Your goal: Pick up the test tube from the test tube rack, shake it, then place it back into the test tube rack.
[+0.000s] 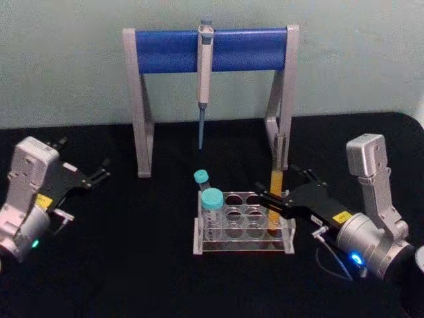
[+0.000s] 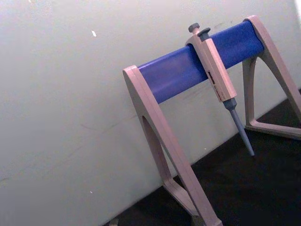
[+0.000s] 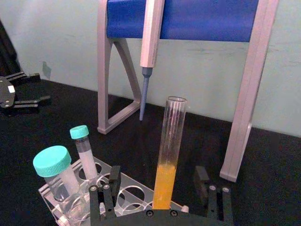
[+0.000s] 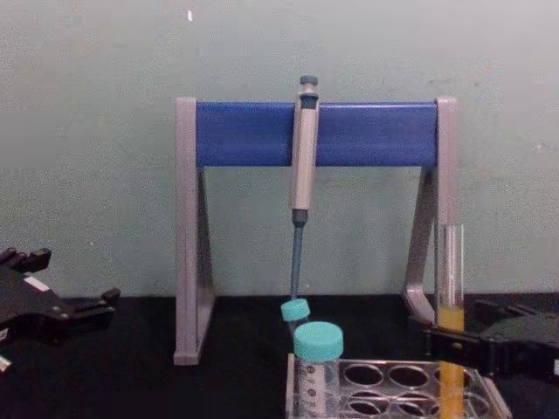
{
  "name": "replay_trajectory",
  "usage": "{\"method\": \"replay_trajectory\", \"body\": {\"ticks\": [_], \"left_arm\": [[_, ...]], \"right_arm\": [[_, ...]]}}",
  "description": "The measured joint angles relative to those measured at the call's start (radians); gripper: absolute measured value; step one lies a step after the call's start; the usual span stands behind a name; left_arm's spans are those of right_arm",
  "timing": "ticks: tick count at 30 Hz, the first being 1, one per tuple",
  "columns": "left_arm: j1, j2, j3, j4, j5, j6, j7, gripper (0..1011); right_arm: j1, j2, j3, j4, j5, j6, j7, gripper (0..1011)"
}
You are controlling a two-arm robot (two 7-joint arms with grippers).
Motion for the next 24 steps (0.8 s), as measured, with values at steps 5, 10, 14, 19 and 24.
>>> {"method": "replay_trajectory", "body": {"ticks": [5,10,14,19,24], "left_arm": [[0.0,0.0,0.0,0.0,0.0,0.0,0.0,1001],[0.0,0.0,0.0,0.0,0.0,0.0,0.0,1001],[0.0,0.0,0.0,0.0,0.0,0.0,0.0,1001],[0.0,0.0,0.0,0.0,0.0,0.0,0.0,1001],[0.0,0.0,0.0,0.0,0.0,0.0,0.0,1001]], "right_arm": [[-0.004,0.003,0.002,-0.004,0.001,-0.007,0.004,1000],[-0.03,0.018,0.014,-0.027,0.007,-0.025,0.013,1000],[-0.071,0.037,0.035,-0.063,0.014,-0.041,0.014,1000],[-0.116,0.052,0.066,-0.099,0.016,-0.049,-0.004,1000],[-0.156,0.056,0.11,-0.118,0.006,-0.062,-0.044,1000]]}}
